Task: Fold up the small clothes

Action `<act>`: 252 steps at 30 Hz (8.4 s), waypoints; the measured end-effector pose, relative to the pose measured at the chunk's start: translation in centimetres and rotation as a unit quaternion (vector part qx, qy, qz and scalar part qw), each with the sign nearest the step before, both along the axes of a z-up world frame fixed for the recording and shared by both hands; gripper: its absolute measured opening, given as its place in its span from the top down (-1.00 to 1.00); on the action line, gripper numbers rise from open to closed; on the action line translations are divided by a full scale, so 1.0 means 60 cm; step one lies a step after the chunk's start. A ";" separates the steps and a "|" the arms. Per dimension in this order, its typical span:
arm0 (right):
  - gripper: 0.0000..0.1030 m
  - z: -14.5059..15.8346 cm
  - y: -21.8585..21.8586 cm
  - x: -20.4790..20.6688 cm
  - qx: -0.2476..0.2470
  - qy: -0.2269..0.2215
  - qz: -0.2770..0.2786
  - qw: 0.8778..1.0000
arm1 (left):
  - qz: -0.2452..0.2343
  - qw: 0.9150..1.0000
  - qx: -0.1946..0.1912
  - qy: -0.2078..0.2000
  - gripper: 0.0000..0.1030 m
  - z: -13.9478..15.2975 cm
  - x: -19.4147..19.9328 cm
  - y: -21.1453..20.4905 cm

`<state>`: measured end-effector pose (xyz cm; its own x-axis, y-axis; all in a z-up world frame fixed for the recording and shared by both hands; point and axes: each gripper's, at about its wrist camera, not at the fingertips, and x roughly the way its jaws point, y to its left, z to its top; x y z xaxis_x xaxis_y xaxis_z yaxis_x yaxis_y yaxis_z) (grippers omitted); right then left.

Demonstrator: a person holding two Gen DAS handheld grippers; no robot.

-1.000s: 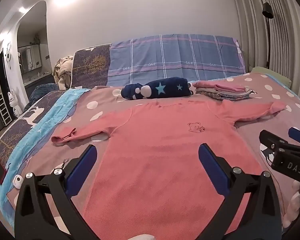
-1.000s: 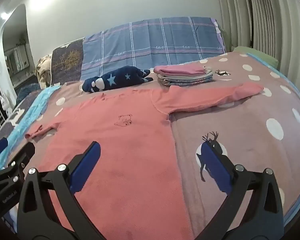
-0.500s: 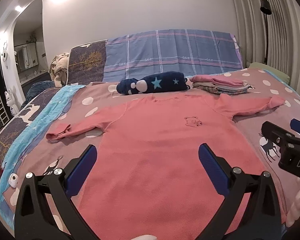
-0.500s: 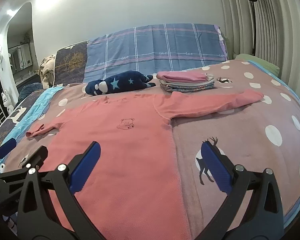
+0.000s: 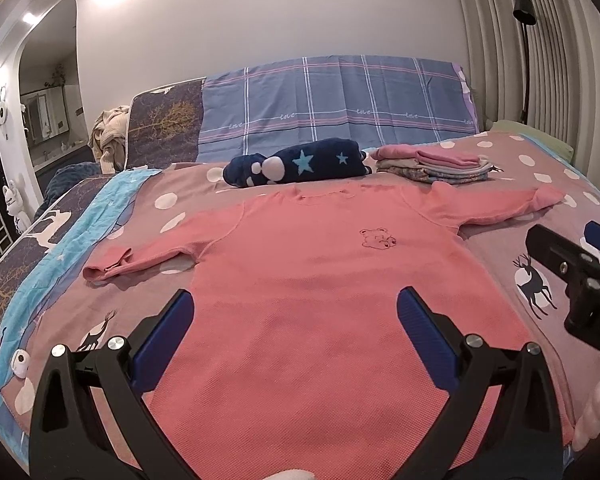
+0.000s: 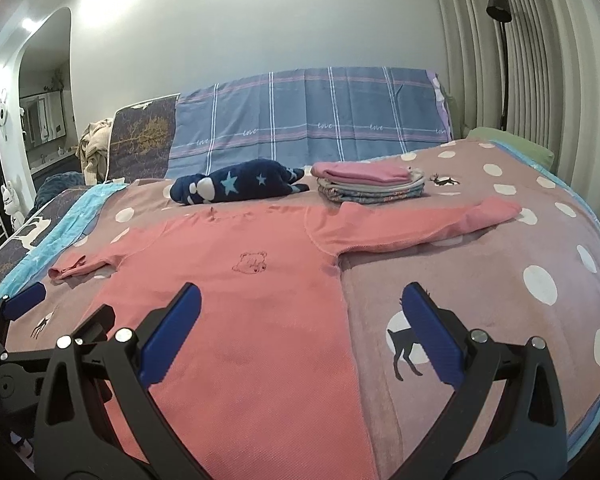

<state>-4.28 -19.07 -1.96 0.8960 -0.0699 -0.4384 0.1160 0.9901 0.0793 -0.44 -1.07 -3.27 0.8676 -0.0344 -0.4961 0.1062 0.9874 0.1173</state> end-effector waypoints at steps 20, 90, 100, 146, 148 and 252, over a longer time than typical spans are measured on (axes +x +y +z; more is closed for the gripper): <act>-0.96 0.003 -0.009 -0.003 0.012 0.002 -0.008 1.000 | -0.023 0.999 0.021 0.011 -0.97 -0.003 0.003 -0.021; -0.96 -0.031 0.109 0.109 -0.060 0.065 0.041 0.995 | 0.013 1.000 -0.005 0.022 -0.59 -0.044 0.097 0.111; -0.95 -0.044 0.058 0.183 -0.051 0.145 0.089 0.984 | 0.191 0.978 0.038 0.073 -0.23 -0.065 0.225 0.378; -0.64 -0.079 -0.030 0.289 0.100 0.196 0.073 0.973 | -0.179 0.952 -0.139 0.204 0.97 -0.112 0.372 0.061; -0.06 -0.083 -0.035 0.303 0.165 0.212 0.110 0.957 | -0.175 0.951 -0.136 0.216 0.97 -0.134 0.370 0.062; 0.24 -0.101 0.446 0.707 -0.106 0.221 0.295 0.924 | -0.036 0.980 -0.105 0.167 0.77 -0.124 0.385 0.324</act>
